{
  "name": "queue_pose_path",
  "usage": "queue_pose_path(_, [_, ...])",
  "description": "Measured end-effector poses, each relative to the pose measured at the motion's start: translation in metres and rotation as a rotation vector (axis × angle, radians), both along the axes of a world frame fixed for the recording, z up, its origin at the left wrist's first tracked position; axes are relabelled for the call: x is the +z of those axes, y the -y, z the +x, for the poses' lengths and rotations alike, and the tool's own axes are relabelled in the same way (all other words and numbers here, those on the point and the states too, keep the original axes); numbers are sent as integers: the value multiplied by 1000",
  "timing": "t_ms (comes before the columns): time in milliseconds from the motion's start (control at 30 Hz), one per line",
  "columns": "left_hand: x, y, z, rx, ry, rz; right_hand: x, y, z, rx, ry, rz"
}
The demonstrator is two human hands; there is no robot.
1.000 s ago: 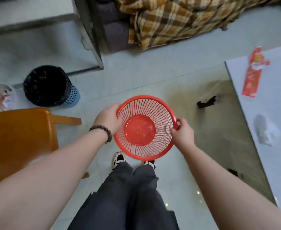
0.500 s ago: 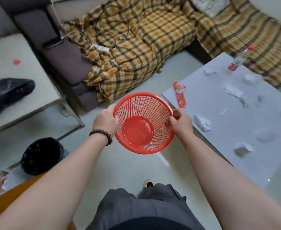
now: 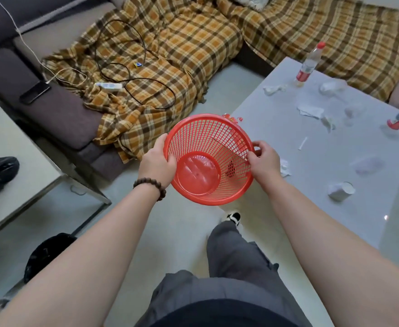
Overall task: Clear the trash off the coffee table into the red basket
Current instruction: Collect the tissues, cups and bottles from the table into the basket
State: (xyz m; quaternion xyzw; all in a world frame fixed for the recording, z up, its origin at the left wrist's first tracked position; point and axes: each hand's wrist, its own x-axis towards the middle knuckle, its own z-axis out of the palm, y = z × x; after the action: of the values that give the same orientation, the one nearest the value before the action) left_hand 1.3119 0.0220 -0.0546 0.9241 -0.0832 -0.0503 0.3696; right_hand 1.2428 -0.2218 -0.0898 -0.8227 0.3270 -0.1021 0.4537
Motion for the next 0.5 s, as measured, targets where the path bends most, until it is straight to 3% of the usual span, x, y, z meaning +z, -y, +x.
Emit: queue_pose_path(500, [-47, 137, 165, 142, -150, 118, -96, 120, 186, 103, -128, 271])
